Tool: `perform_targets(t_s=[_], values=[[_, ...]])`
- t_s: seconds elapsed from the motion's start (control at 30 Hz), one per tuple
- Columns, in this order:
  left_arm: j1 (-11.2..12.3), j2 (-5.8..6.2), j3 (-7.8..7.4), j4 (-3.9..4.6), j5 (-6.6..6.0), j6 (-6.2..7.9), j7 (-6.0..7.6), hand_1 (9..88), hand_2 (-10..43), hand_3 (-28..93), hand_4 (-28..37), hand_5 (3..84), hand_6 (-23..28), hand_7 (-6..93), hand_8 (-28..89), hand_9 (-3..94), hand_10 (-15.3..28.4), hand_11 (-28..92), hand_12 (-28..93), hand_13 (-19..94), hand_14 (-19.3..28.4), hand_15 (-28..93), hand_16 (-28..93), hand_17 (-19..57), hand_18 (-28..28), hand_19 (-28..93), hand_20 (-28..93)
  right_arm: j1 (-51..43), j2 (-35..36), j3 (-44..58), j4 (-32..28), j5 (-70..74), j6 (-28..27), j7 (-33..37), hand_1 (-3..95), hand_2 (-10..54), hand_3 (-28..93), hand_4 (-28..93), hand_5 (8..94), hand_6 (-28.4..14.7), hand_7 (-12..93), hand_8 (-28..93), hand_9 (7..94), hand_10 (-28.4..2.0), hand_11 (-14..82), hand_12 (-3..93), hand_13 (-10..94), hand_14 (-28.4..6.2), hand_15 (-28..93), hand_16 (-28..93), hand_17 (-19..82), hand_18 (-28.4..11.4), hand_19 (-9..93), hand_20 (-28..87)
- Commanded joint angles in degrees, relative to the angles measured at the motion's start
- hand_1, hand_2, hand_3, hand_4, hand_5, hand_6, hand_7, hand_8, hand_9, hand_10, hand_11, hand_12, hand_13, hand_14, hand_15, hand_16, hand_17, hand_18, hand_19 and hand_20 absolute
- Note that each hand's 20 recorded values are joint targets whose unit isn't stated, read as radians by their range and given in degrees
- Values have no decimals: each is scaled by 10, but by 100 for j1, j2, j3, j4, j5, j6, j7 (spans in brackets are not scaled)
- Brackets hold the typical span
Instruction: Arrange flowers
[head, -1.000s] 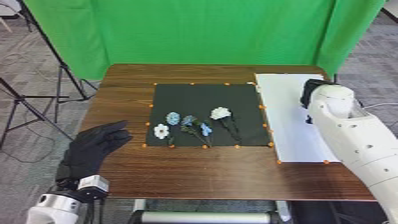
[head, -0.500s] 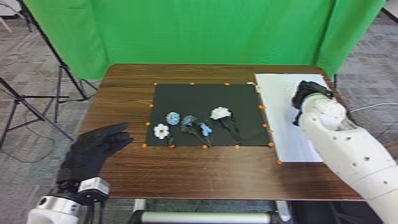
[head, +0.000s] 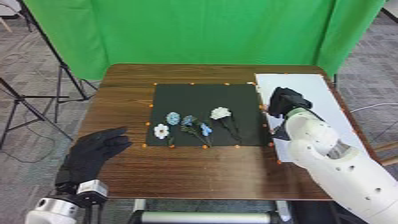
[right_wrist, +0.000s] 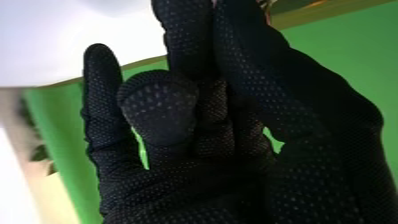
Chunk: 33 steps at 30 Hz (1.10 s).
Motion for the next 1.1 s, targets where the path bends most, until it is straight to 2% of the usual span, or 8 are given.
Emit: perform_targets(t_s=[0.03,0.33,0.53,0.67,0.83,0.9,1.0,1.1], values=[[20,-104,10,-11,58,-45,-130,297,47,796,-159,534,164,147,-89,439,230,435,109,301,276,638,-136,-92,208,595,139,-377,-22,-239,-341,-37,110,-234,550,-95,778,-283,787,8,319,8,916,-51,173,388,789,-44,730,217,247,-177,788,59],[54,-75,3,-18,45,-34,-161,297,47,795,-158,534,164,146,-89,440,229,435,109,301,276,638,-136,-91,208,595,140,-750,7,-296,-581,-13,16,-215,548,-95,780,-283,785,8,318,12,914,-54,171,387,789,-46,726,216,244,-178,792,49],[10,-177,-4,-14,117,-84,-261,298,47,794,-158,534,164,146,-88,440,230,435,109,301,276,638,-136,-91,208,595,140,-837,53,-362,-814,-61,86,-231,547,-95,780,-283,784,8,319,14,913,-53,172,387,789,-48,724,216,243,-179,794,44],[8,-136,17,-19,79,-49,-218,298,47,794,-159,535,165,145,-88,440,230,435,109,301,277,638,-136,-91,207,594,140,-876,60,-310,-938,22,-55,-114,533,-95,786,-283,775,3,317,13,904,-58,171,388,782,-56,722,216,235,-184,796,40],[16,-126,10,-12,64,-35,-236,298,47,794,-158,535,165,144,-88,440,230,435,110,302,276,638,-136,-91,207,594,141,-1226,159,50,-1384,154,-622,-32,481,-95,802,-283,714,-40,286,12,803,-102,233,345,699,-105,762,200,175,-210,788,22],[102,-69,-3,-35,13,16,-161,299,47,794,-159,535,165,144,-88,440,230,435,110,302,277,638,-136,-91,207,594,141,-1263,229,24,-1454,41,-519,-45,453,-95,824,-282,687,-52,259,5,744,-129,289,294,665,-125,771,190,155,-220,783,21],[101,-131,-7,-41,60,-16,-215,298,47,794,-158,535,165,144,-88,441,229,435,110,302,276,638,-136,-91,208,594,141,-1282,235,82,-1470,71,-366,29,400,-92,862,-275,652,-66,240,-108,662,-175,379,205,617,-148,779,176,126,-235,776,25],[90,-115,35,-40,60,25,-163,298,47,794,-158,535,165,144,-88,441,230,434,110,302,277,637,-136,-91,208,594,141,-1296,245,196,-1474,107,-345,60,373,-87,870,-274,609,-89,218,-126,605,-203,385,183,580,-164,782,166,111,-243,777,28]])
